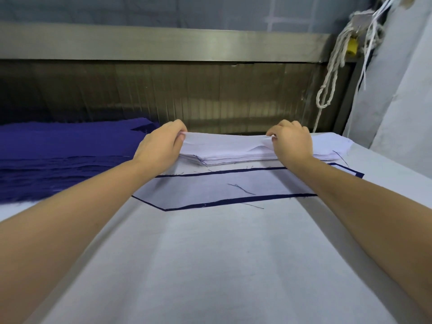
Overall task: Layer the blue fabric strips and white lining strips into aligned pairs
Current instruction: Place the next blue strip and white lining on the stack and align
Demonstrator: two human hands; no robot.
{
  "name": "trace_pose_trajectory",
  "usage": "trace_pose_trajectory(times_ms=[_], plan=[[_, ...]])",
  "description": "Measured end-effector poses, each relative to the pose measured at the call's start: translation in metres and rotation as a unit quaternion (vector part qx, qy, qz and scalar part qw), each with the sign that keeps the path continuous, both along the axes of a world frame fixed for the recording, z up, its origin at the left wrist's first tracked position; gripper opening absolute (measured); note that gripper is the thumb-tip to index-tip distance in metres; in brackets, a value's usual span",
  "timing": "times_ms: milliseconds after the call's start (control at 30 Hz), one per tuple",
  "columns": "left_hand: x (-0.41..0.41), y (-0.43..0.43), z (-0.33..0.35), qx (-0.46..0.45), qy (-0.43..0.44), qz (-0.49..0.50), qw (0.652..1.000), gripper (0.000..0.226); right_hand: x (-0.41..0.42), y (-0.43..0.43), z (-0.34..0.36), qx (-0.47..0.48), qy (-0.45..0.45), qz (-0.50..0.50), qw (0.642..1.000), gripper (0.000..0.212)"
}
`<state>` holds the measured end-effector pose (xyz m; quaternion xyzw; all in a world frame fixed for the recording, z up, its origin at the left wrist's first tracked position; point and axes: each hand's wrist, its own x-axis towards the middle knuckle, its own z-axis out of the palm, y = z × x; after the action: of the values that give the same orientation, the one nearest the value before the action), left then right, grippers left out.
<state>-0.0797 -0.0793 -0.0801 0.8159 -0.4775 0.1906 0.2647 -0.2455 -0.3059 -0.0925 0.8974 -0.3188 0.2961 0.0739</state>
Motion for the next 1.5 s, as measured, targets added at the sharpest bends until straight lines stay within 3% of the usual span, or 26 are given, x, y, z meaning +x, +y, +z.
trace_pose_trajectory(times_ms=[167,467,700,967,1300,1367,1500], plan=[[0.003,0.018,-0.008,-0.013,0.077,-0.054,0.995,0.014,-0.021,-0.001,0.001,0.007,-0.039,-0.013,0.999,0.032],[-0.004,0.048,-0.02,-0.035,0.062,-0.093,0.993,0.013,-0.05,0.013,-0.001,0.047,-0.084,-0.005,0.995,0.024],[-0.015,0.076,-0.021,-0.022,0.064,-0.138,0.988,0.014,-0.078,0.021,-0.001,0.05,-0.053,0.003,0.997,0.022],[-0.02,0.09,-0.029,0.0,0.056,-0.161,0.985,0.017,-0.102,0.02,-0.006,0.089,-0.066,-0.036,0.993,0.024],[-0.024,0.096,-0.027,-0.027,0.141,-0.122,0.982,0.021,-0.107,0.002,-0.012,0.15,-0.13,-0.008,0.98,0.036],[-0.024,0.095,-0.027,-0.047,0.145,-0.11,0.982,0.018,-0.107,0.0,-0.012,0.181,-0.16,0.002,0.97,0.034],[-0.023,0.096,-0.026,-0.109,0.173,-0.09,0.975,0.014,-0.109,0.002,-0.01,0.308,-0.253,0.048,0.916,0.041]])
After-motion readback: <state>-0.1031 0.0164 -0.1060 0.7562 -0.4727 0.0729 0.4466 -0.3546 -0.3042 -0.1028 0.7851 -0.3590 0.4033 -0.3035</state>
